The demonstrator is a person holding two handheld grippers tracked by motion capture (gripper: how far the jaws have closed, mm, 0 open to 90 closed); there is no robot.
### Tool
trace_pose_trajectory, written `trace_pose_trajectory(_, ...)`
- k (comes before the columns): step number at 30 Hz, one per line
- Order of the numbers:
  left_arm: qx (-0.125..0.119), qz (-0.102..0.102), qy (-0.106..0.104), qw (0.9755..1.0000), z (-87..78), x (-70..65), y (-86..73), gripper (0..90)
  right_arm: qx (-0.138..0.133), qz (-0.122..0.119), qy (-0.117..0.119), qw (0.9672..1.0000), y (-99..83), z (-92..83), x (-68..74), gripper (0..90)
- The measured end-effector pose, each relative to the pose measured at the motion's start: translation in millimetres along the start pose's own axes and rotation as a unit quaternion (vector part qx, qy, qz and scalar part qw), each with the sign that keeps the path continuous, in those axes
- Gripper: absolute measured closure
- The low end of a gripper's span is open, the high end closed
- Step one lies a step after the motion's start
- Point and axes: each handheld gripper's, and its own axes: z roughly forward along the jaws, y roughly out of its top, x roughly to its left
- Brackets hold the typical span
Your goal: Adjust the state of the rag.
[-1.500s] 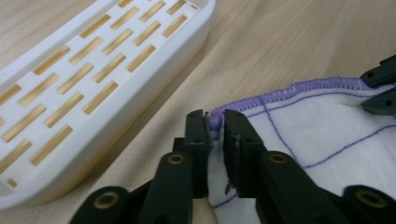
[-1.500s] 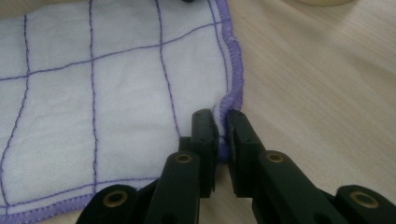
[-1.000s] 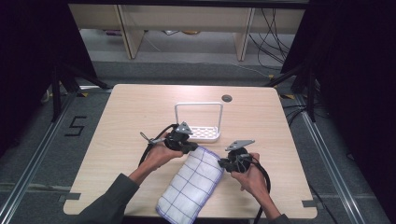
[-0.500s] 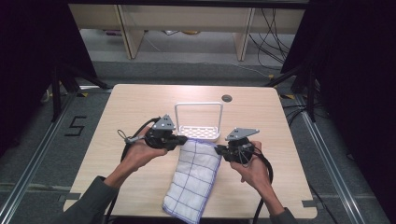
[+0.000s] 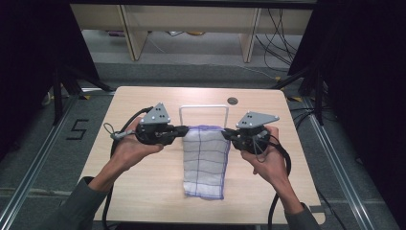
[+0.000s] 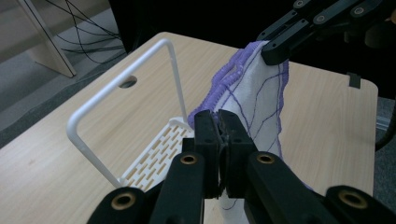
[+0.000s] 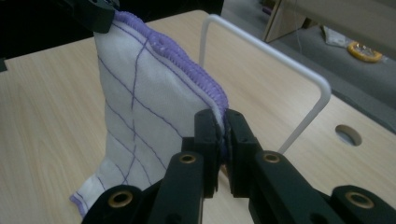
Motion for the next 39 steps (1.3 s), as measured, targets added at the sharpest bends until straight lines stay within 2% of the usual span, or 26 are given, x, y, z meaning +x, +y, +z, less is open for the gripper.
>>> trace_pose_trajectory(8,-0.021,0.005,0.009,0.9997,-11.7,3.6,21.6,86.7,-0.033,-0.004,-0.013,0.9994,26.8,-13.9,-4.7,85.6)
trace_pose_trajectory(10,-0.024,0.004,0.01,0.9996,-12.8,6.0,25.1,86.7,-0.039,-0.011,-0.019,0.999,29.3,-13.9,-6.6,85.5)
trace_pose_trajectory(14,-0.026,-0.001,0.016,0.9995,-13.3,11.0,29.6,86.7,-0.046,-0.009,-0.021,0.9987,36.5,-11.5,-12.2,85.6)
trace_pose_trajectory(15,-0.026,-0.003,0.017,0.9995,-12.8,12.7,30.1,86.7,-0.044,-0.001,-0.018,0.9989,37.6,-10.3,-12.5,85.6)
trace_pose_trajectory(16,-0.024,-0.006,0.018,0.9995,-12.1,14.9,30.3,86.7,-0.044,-0.006,-0.024,0.9987,38.6,-8.9,-14.5,85.6)
trace_pose_trajectory(19,-0.019,-0.017,0.016,0.9996,-10.0,21.2,28.9,86.7,-0.043,0.006,-0.017,0.9989,40.3,-0.8,-18.8,85.5)
trace_pose_trajectory(22,-0.018,-0.026,0.016,0.9994,-8.8,26.1,27.6,86.7,-0.034,0.007,-0.009,0.9993,41.1,3.5,-21.9,85.5)
trace_pose_trajectory(27,-0.017,-0.028,0.014,0.9994,-11.7,30.5,29.3,86.7,-0.031,0.01,-0.005,0.9994,44.7,8.3,-25.0,85.5)
trace_pose_trajectory(29,-0.016,-0.031,0.019,0.9992,-12.7,33.8,32.3,86.7,-0.031,0.013,0.0,0.9994,47.9,8.6,-26.8,85.5)
trace_pose_trajectory(30,-0.017,-0.031,0.021,0.9992,-12.9,35.8,34.1,86.7,-0.038,0.005,-0.003,0.9993,49.7,9.3,-28.9,85.5)
trace_pose_trajectory(31,-0.017,-0.031,0.022,0.9991,-13.2,37.7,36.0,86.7,-0.036,0.017,-0.002,0.9992,51.2,9.1,-28.0,85.5)
trace_pose_trajectory(32,-0.022,-0.034,0.025,0.9989,-12.8,39.1,37.3,86.7,-0.04,0.007,-0.001,0.9992,53.3,10.2,-30.5,85.5)
trace_pose_trajectory(35,-0.024,-0.039,0.032,0.9984,-12.7,44.5,40.6,86.7,-0.042,0.013,-0.009,0.999,59.5,12.0,-32.1,85.5)
trace_pose_trajectory(38,-0.025,-0.041,0.041,0.998,-12.0,50.3,43.2,86.7,-0.044,0.005,-0.013,0.999,67.2,13.6,-36.1,85.5)
trace_pose_trajectory(39,-0.025,-0.042,0.043,0.9979,-11.6,52.7,44.2,86.7,-0.042,0.021,-0.009,0.9989,69.3,14.4,-35.4,85.5)
